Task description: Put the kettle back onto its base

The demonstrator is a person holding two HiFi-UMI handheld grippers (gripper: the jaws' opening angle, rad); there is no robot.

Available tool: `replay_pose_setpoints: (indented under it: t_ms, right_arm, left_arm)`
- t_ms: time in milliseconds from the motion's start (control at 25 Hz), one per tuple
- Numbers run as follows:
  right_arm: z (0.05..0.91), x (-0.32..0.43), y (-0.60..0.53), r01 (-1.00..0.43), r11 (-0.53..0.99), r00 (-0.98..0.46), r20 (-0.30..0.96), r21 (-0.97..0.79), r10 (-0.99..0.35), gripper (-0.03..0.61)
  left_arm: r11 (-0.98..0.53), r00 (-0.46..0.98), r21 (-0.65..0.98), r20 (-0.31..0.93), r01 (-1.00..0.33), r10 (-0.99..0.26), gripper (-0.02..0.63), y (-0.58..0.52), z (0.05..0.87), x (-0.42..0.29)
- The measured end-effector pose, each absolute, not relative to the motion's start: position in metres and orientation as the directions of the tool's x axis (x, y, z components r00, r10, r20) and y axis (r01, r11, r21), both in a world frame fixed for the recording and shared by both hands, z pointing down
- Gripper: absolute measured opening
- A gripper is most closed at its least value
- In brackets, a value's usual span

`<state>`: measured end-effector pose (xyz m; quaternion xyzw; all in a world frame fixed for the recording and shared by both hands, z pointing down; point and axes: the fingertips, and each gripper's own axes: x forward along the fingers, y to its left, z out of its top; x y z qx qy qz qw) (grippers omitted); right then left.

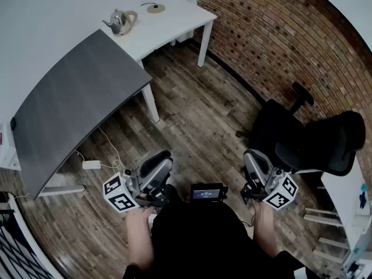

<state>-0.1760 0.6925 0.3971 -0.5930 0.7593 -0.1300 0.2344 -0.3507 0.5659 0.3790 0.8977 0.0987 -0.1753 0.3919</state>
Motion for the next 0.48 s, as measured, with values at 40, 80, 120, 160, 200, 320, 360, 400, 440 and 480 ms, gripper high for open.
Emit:
replay_pose_setpoints:
  t_ms: [40, 80, 120, 160, 200, 320, 360, 400, 440, 480]
  right_arm:
    - [0.397, -0.180, 0.690, -0.839, 0.267, -0.193, -0.200, -0.474, -0.961, 0.023]
    - [0.397, -0.183, 0.687, -0.839, 0.271, -0.199, -0.198, -0.472, -0.960, 0.023]
    - [0.397, -0.187, 0.685, -0.839, 0.275, -0.205, -0.195, -0.469, -0.959, 0.023]
    - [0.397, -0.190, 0.682, -0.840, 0.278, -0.211, -0.191, -0.466, -0.959, 0.023]
    - [0.397, -0.193, 0.680, -0.841, 0.280, -0.216, -0.187, -0.463, -0.958, 0.022]
    - [0.399, -0.199, 0.676, -0.845, 0.281, -0.225, -0.175, -0.454, -0.958, 0.023]
    - [0.399, -0.200, 0.675, -0.846, 0.281, -0.225, -0.173, -0.453, -0.959, 0.023]
    - [0.398, -0.201, 0.674, -0.847, 0.279, -0.224, -0.172, -0.452, -0.959, 0.022]
    - [0.398, -0.202, 0.674, -0.848, 0.277, -0.223, -0.171, -0.451, -0.960, 0.021]
    - [0.397, -0.203, 0.673, -0.850, 0.275, -0.221, -0.170, -0.450, -0.960, 0.023]
  left_arm:
    - [-0.674, 0.919, 0.669, -0.393, 0.314, 0.039, 0.109, 0.564, 0.379, -0.353]
    - [-0.675, 0.919, 0.668, -0.394, 0.314, 0.038, 0.109, 0.562, 0.378, -0.355]
    - [-0.676, 0.918, 0.667, -0.395, 0.314, 0.037, 0.109, 0.561, 0.378, -0.357]
    - [-0.676, 0.918, 0.666, -0.396, 0.315, 0.037, 0.109, 0.559, 0.378, -0.359]
    - [-0.676, 0.917, 0.666, -0.396, 0.315, 0.037, 0.109, 0.558, 0.378, -0.360]
    - [-0.672, 0.916, 0.668, -0.400, 0.318, 0.035, 0.109, 0.555, 0.380, -0.364]
    - [-0.671, 0.915, 0.669, -0.402, 0.319, 0.035, 0.109, 0.554, 0.381, -0.365]
    - [-0.669, 0.915, 0.670, -0.402, 0.320, 0.035, 0.109, 0.553, 0.382, -0.366]
    - [-0.668, 0.914, 0.671, -0.403, 0.322, 0.036, 0.109, 0.552, 0.382, -0.367]
    - [-0.666, 0.914, 0.671, -0.405, 0.324, 0.036, 0.109, 0.551, 0.382, -0.367]
